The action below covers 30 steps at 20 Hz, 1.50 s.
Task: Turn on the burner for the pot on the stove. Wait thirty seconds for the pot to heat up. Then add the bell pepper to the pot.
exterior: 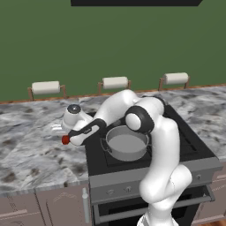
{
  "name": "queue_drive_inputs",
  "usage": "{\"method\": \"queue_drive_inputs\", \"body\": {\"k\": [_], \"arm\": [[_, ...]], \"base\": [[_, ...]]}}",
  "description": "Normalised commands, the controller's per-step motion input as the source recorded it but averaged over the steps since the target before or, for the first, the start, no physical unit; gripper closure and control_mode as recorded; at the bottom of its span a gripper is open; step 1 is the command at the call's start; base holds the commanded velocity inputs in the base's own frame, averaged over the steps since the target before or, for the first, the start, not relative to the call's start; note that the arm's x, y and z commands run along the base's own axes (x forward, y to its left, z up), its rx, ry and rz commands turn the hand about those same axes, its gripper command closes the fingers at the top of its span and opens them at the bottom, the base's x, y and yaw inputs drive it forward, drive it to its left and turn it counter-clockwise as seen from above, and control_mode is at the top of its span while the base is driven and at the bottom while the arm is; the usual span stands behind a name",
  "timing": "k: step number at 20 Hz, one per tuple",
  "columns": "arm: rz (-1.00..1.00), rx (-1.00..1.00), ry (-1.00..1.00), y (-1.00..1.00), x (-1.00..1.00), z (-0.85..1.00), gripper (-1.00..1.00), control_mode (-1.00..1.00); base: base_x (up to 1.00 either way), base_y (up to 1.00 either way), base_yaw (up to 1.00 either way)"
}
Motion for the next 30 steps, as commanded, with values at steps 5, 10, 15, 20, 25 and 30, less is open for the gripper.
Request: {"method": "queue_drive_inputs", "body": {"k": [5, 10, 15, 20, 25, 30], "arm": [[0.0, 0.0, 0.0, 0.0, 0.08, -0.09, -1.0, -1.0], [0.0, 0.0, 0.0, 0.0, 0.0, -0.07, -1.0, -1.0], [0.0, 0.0, 0.0, 0.0, 0.0, -0.11, -1.0, -1.0], [0.0, 0.0, 0.0, 0.0, 0.0, -0.07, -1.0, -1.0], [0.0, 0.0, 0.0, 0.0, 0.0, -0.07, 1.0, -1.0], [0.0, 0.0, 0.0, 0.0, 0.0, 0.0, 1.0, -1.0]], "base": [[0.0, 0.0, 0.0], [0.0, 0.0, 0.0], [0.0, 0.0, 0.0], [0.0, 0.0, 0.0], [0.0, 0.0, 0.0], [0.0, 0.0, 0.0]]}}
